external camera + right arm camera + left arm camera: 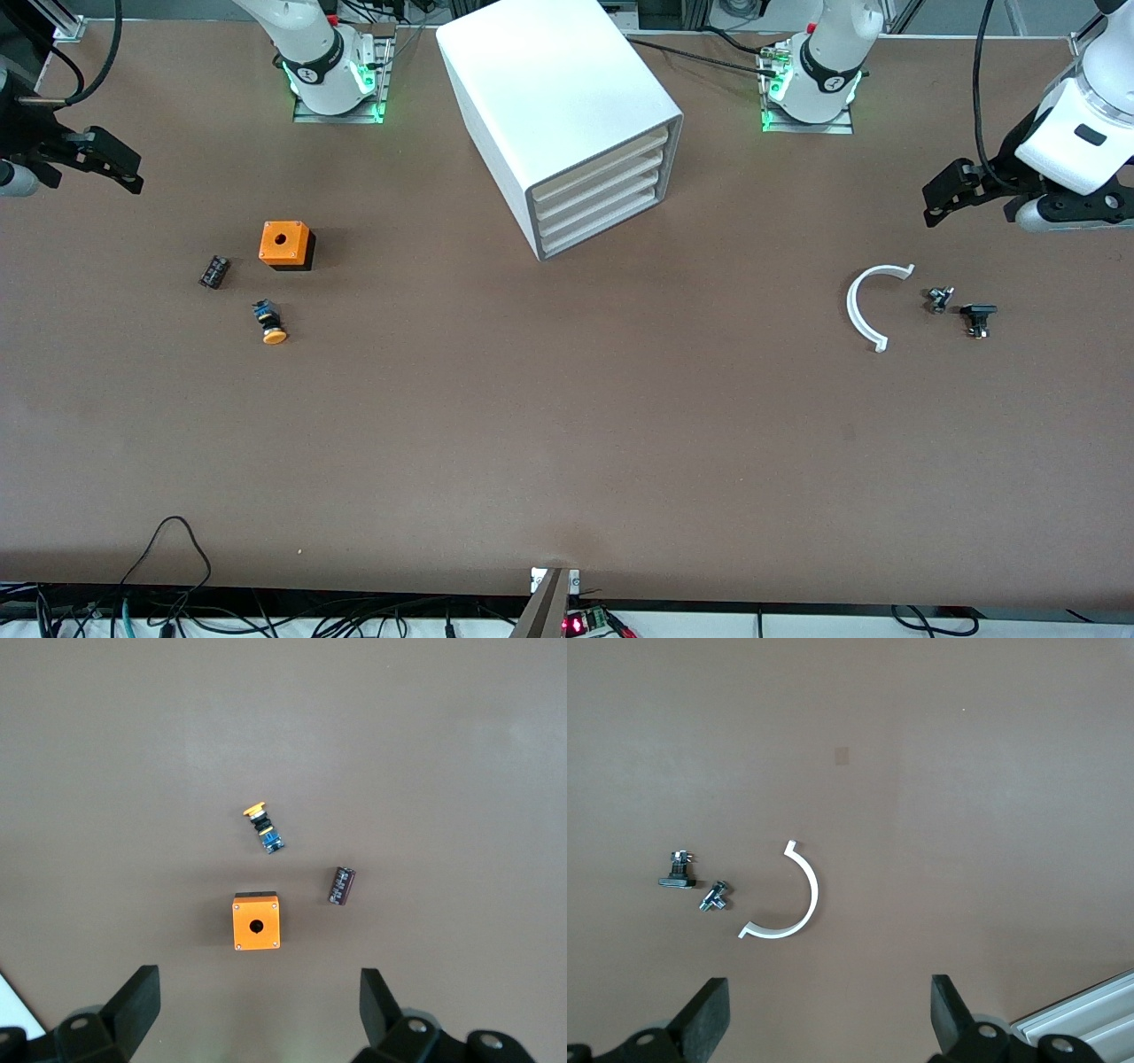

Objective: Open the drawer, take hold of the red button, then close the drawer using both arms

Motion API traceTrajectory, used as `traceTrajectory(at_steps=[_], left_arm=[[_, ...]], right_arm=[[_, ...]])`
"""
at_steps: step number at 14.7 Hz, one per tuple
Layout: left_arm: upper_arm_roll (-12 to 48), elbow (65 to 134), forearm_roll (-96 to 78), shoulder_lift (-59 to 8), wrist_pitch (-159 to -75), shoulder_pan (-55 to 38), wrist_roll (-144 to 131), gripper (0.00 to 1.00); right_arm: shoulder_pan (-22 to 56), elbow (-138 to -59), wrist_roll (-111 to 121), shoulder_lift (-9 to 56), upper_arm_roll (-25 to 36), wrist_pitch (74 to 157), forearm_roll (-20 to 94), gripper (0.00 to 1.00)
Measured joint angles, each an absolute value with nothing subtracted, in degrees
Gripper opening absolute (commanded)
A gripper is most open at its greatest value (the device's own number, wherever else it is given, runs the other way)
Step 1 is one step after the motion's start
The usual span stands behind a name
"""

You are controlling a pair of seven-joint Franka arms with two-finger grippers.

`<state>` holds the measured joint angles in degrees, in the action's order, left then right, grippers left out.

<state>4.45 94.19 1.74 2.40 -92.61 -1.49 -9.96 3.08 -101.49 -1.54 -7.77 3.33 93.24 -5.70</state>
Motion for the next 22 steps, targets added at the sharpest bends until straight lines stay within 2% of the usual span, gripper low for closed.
traceTrajectory(at_steps=[17,22], left_arm=[[4.7,94.2,1.7,0.8,-92.6,-1.6,-9.9,1.0],[4.7,94.3,1.4,-3.3,-93.4,-1.8,-9.5,1.0]], right_arm=[[3.1,-108.3,-1.0,-12.3,3.3,98.1,-5.7,1.0],[3.1,-108.3,-1.0,-12.3,3.3,98.1,-5.5,1.0]])
